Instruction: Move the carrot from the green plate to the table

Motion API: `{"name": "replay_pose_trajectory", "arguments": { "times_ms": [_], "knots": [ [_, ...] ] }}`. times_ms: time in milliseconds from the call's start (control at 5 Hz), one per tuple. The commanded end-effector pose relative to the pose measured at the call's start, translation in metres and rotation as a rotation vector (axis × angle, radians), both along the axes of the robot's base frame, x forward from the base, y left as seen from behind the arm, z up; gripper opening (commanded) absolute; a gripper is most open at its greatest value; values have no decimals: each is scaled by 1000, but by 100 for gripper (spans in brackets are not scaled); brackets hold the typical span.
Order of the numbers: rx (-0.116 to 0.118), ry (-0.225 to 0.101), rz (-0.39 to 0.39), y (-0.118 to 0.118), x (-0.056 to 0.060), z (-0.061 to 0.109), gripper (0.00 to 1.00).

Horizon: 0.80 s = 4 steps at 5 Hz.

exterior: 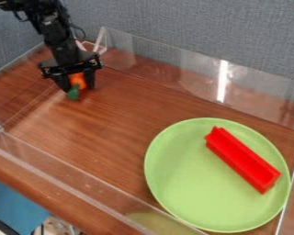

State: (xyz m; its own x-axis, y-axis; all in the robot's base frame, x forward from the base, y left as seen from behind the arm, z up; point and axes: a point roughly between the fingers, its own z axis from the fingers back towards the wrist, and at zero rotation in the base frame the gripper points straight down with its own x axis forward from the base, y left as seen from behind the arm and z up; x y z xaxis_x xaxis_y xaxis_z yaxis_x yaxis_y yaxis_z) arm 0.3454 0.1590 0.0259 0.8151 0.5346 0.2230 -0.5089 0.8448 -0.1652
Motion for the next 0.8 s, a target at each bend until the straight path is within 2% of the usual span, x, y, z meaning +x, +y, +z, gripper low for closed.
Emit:
{"name": "replay_pose_trajectory", "arguments": {
  "times_ms": [0,200,600],
  "knots": [
    [23,-51,-57,-29,7,17,0],
    [35,-72,-121,-39,-1,27,0],
    [19,-86,-184,-35,-13,43,0]
  ]
}}
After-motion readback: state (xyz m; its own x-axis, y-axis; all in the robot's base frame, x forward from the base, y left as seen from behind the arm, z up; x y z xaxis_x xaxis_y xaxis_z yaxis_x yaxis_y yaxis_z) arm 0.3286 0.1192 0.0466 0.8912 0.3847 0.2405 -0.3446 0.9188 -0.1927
